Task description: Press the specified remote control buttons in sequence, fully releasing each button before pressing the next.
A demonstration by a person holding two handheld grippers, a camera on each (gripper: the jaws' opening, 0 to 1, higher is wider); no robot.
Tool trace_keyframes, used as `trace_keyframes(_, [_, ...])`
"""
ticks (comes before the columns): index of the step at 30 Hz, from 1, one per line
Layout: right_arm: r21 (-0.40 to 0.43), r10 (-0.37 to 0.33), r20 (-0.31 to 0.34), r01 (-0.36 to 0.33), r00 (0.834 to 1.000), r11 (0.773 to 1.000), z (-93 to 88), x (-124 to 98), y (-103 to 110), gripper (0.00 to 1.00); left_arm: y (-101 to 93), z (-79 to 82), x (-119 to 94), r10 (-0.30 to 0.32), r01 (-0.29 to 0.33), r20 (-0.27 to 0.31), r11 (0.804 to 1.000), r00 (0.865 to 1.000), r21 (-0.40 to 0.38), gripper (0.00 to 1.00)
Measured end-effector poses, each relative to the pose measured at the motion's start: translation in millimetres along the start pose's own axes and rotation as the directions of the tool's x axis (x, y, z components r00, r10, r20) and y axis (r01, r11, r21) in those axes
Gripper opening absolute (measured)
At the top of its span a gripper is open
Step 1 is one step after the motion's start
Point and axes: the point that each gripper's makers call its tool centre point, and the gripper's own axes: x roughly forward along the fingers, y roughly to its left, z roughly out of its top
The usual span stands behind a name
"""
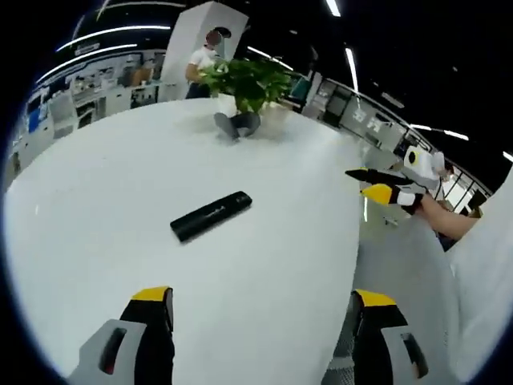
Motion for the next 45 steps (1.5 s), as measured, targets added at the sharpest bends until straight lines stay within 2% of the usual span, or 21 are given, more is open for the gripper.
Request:
trace_keyframes(4, [-0.021, -0.021, -0.012, 0.021, 1.000, 1.000, -1.6, -1.8, -2.6, 0.58, 13.8, 9.3, 16.7, -0.025, 0.024, -0.032, 0.999, 0.999, -0.032, 0.94])
trace_keyframes(11, [-0.024, -0.021, -0.038, 0.020, 0.999, 1.000, -6.3, -1.1, -2.9, 0.56, 40.1, 16.7, 39.7, 0.004, 0.004, -0.131, 0.998, 0.991, 0.061, 0.93])
trace_keyframes(14, [-0.028, -0.014, -0.045, 0.013, 0.999, 1.000, -7.5, -0.6, -1.8, 0.55, 48.4, 12.4, 47.6, 0.003, 0.013, -0.184, 0.996, 0.983, 0.085, 0.93])
trace_keyframes(17, [-0.024, -0.010, -0.052, 0.009, 0.999, 1.000, -8.7, -0.1, -1.8, 0.54, 60.5, 5.4, 52.4, 0.038, -0.006, -0.247, 0.992, 0.968, 0.129, 0.93])
trace_keyframes(19, [-0.018, -0.007, -0.055, 0.006, 0.998, 1.000, -9.4, 0.3, -1.8, 0.53, 64.9, 4.4, 58.1, 0.037, 0.003, -0.268, 0.989, 0.963, 0.148, 0.92])
trace_keyframes(24, [-0.012, 0.000, -0.067, -0.001, 0.998, 1.000, -11.6, 1.2, -1.5, 0.52, 76.6, 1.1, 69.6, 0.073, 0.016, -0.345, 0.968, 0.936, 0.249, 0.92])
trace_keyframes(30, [-0.003, 0.006, -0.074, -0.007, 0.997, 1.000, -13.8, 1.8, -1.4, 0.50, 87.7, 17.4, 86.1, 0.106, 0.011, -0.351, 0.948, 0.930, 0.317, 0.91])
trace_keyframes(36, [0.002, 0.010, -0.081, -0.010, 0.997, 1.000, -15.0, 2.1, -0.9, 0.48, 93.1, 29.9, 101.0, 0.106, 0.034, -0.370, 0.935, 0.923, 0.353, 0.91])
trace_keyframes(38, [0.004, 0.013, -0.083, -0.013, 0.996, 1.000, -15.6, 2.2, -0.9, 0.47, 98.3, 35.8, 106.2, 0.125, 0.040, -0.362, 0.909, 0.924, 0.414, 0.89])
trace_keyframes(39, [0.003, 0.016, -0.087, -0.016, 0.996, 1.000, -16.2, 2.4, -0.4, 0.46, 101.5, 35.7, 106.6, 0.140, 0.041, -0.376, 0.900, 0.916, 0.434, 0.87])
trace_keyframes(40, [-0.021, 0.016, -0.104, -0.019, 0.994, 1.000, -18.3, 3.0, 0.9, 0.45, 103.4, 37.2, 109.3, 0.143, 0.052, -0.377, 0.885, 0.915, 0.463, 0.83])
trace_keyframes(42, [-0.071, 0.011, -0.125, -0.021, 0.992, 0.997, -20.3, 3.7, 2.6, 0.43, 103.8, 37.4, 113.1, 0.143, 0.060, -0.382, 0.880, 0.913, 0.472, 0.79])
trace_keyframes(44, [-0.065, 0.017, -0.122, -0.025, 0.992, 0.998, -20.1, 3.3, 3.1, 0.41, 101.2, 37.4, 116.4, 0.118, 0.084, -0.399, 0.887, 0.909, 0.454, 0.78])
trace_keyframes(45, [-0.054, 0.021, -0.117, -0.028, 0.993, 0.998, -19.8, 3.0, 2.6, 0.40, 103.2, 41.8, 117.5, 0.131, 0.067, -0.383, 0.884, 0.914, 0.462, 0.78])
